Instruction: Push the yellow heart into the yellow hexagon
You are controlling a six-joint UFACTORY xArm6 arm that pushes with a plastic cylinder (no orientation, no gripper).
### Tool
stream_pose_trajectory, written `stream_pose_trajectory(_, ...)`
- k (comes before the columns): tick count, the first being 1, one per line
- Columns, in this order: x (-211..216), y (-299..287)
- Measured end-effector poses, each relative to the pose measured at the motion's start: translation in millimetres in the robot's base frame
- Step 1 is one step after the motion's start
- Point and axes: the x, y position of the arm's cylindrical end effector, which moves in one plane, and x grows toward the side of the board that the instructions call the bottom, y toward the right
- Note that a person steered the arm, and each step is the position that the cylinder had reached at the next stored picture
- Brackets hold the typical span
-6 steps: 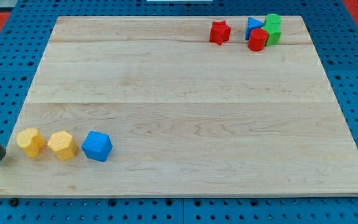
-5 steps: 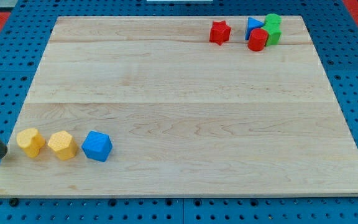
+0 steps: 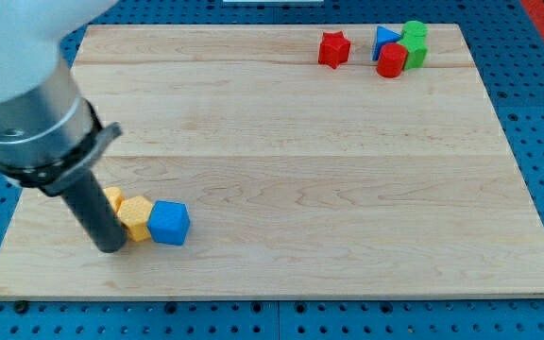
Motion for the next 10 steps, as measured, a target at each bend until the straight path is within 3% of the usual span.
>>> stream_pose_trajectory(2, 8.3, 21.7)
stream_pose_trajectory(5, -55.3, 144.7)
stream_pose_trajectory(6, -64.8, 103.5)
stream_pose_trajectory(8, 19.6, 45.8)
stream_pose_trajectory(9, 49.3, -30.7)
stream_pose_trajectory(10, 46.7, -87.5)
